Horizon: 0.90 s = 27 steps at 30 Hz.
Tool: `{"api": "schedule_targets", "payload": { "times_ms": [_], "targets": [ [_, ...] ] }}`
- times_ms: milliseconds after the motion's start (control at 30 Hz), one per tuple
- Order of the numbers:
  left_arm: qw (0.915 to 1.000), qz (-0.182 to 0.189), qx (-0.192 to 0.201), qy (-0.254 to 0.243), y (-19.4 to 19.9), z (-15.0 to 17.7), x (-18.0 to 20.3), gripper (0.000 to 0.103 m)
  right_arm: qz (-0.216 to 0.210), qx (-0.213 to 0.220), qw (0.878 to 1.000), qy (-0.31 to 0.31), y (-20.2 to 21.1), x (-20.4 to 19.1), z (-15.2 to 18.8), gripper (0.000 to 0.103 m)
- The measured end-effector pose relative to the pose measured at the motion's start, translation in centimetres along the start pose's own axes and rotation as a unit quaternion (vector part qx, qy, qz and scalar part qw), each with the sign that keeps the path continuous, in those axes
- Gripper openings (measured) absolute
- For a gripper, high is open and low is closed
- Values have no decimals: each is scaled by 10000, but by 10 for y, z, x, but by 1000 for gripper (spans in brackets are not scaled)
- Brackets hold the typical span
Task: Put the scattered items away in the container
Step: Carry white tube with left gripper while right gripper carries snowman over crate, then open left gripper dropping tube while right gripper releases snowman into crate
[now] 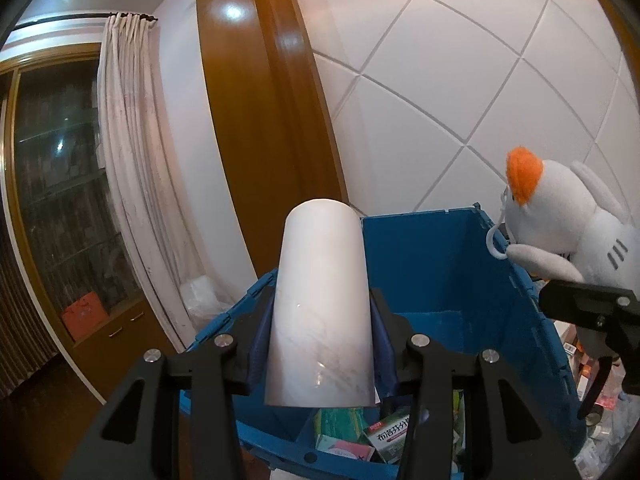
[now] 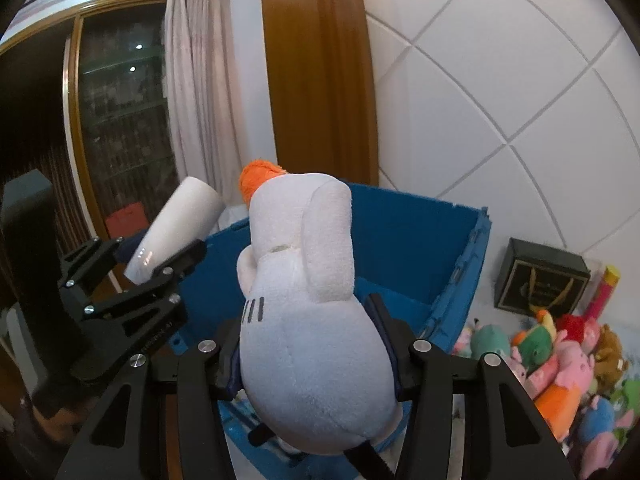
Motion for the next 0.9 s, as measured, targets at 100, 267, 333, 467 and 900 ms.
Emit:
{"api": "schedule_targets", "payload": {
  "times_ms": [100,267,333,467,900],
  "targets": [
    [10000,1,-29,-13,-8,-4,-4,44,-9,-52,10000,-41,-8,-1,-1,51],
    [9999,25,-108,-40,-20,-6,-3,44,36,-172,9998,-97,-23,-2,-3,51],
    [9999,-1,-156,-51,-27,-5,-4,44,59,-239,9996,-151,-31,1,-3,51],
    [9997,-23,-228,-32,-38,-7,-9,44,138,-353,9991,-172,-46,5,-4,52],
    [9988,-402,-215,-195,-55,-6,-22,84,227,-455,9983,-294,-67,13,-10,61]
  ]
}}
Point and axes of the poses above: each gripper's, at about its wrist camera, not at the fingertips, and y roughly against the way its jaws point, x to its right, z to its underside, the point moved 7 cm from there along -y, roughly the way its jaws point, and after that the axes turned 8 degrees about -z, right-handed, at the moved point
